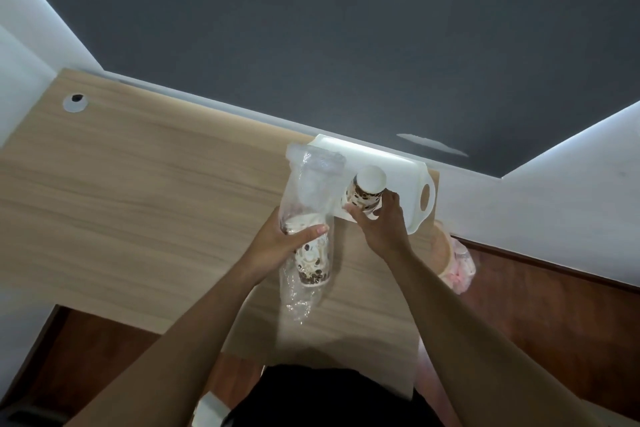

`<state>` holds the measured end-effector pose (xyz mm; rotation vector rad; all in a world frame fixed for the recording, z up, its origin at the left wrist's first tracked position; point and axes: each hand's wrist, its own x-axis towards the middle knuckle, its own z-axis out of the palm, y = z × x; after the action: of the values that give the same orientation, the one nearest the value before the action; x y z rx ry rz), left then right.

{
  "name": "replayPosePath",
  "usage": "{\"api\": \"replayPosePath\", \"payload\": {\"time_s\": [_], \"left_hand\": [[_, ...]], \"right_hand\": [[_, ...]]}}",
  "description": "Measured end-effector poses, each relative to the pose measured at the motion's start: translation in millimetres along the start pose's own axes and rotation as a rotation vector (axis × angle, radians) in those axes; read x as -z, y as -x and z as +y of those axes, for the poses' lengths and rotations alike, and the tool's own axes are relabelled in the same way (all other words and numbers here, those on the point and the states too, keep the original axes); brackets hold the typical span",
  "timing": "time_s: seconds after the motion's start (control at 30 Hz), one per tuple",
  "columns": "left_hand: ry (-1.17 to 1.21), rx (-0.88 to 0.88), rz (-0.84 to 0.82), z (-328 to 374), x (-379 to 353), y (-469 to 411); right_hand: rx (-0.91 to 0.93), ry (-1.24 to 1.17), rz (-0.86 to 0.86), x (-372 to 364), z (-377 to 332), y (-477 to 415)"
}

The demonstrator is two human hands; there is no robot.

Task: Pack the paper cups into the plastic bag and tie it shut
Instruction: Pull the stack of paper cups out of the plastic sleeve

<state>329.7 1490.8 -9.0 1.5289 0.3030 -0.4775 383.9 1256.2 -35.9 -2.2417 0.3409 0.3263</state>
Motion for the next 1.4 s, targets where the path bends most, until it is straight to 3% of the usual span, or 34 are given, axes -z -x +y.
{"api": "replayPosePath", "payload": {"time_s": [0.1, 0.33, 0.47, 0.63, 0.7, 0.9, 1.13, 1.23, 1.4], "left_hand": [[0.041, 0.015, -0.036, -2, 4, 8], [-0.019, 0.053, -0.054, -9, 15, 10], [-0.044, 0.081, -0.007, -11, 17, 2], [-0.124, 0.108, -0.056, -15, 10, 1], [-0.194, 0.102, -0.057, -17, 9, 3], [-0.405, 0.07, -0.075, -20, 12, 16], [-0.685, -0.127, -0.23, 6, 17, 32], [-0.818, -0.257, -0.273, 12, 10, 38], [-0.842, -0.351, -0.258, 21, -9, 52]], "right_hand": [[-0.067, -0.048, 0.044, -7, 0, -14], [-0.167, -0.007, -0.103, -17, 9, -27], [-0.184, -0.012, -0.084, -6, 9, -28], [-0.05, -0.181, 0.106, 40, -21, -8], [0.036, -0.228, 0.099, 60, -34, 1], [0.195, -0.093, -0.307, 104, -68, 44], [0.061, 0.334, -0.776, 106, -74, 74], [0.031, 0.227, -0.828, 104, -72, 89], [0.002, 0.091, -0.759, 98, -57, 89]]}}
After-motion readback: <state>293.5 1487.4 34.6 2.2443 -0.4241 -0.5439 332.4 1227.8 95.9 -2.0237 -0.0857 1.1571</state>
